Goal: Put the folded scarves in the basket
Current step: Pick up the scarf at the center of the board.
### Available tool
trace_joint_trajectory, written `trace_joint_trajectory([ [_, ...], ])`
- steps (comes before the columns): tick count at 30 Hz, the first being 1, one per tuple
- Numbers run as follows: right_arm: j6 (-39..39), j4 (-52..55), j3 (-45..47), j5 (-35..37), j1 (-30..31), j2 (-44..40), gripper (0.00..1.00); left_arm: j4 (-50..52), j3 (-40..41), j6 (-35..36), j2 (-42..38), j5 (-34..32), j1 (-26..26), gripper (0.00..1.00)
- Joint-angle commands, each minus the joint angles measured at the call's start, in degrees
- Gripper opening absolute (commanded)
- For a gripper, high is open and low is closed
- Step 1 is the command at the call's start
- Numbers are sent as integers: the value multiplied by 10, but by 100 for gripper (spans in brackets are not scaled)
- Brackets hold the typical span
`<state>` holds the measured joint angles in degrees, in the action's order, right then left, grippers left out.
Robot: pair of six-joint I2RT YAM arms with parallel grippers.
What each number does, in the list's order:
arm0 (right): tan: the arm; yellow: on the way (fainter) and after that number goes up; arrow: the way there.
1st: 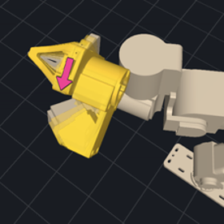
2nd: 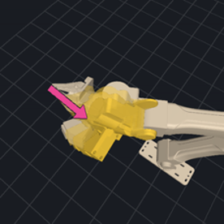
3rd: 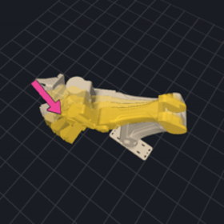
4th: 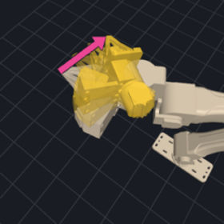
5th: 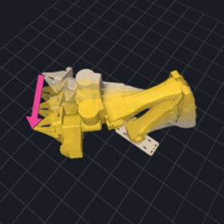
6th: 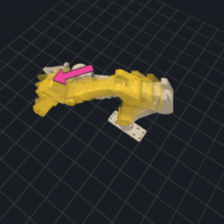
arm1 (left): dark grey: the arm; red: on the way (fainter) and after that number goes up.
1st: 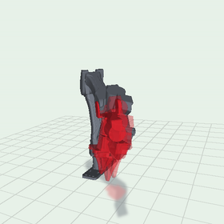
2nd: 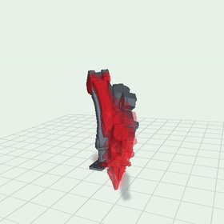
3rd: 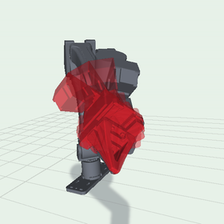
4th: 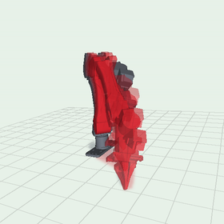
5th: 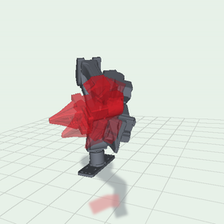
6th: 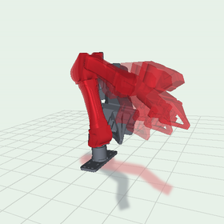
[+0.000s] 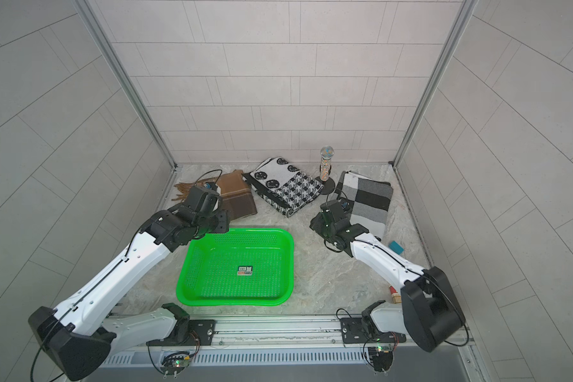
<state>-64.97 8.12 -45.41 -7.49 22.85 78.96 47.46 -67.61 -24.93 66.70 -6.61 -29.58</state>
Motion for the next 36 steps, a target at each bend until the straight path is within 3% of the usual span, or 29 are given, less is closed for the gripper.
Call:
trace_joint_trajectory([
  [1,-31,-138,-26,-56,-11,67,55,-6,8,-6,-13,8,6,52],
  [10,-107,-253,-101,-79,12,252,52,-5,19,-6,-11,15,10,52],
  [20,-166,-332,-156,-74,39,377,53,-3,2,-5,6,18,11,52],
  [23,-176,-336,-163,-66,42,396,39,0,4,-5,8,18,11,52],
  [27,-205,-378,-141,-56,43,396,1,2,7,-5,3,14,11,52],
  [36,-210,-361,-115,-24,64,305,0,-11,17,-14,9,29,11,52],
])
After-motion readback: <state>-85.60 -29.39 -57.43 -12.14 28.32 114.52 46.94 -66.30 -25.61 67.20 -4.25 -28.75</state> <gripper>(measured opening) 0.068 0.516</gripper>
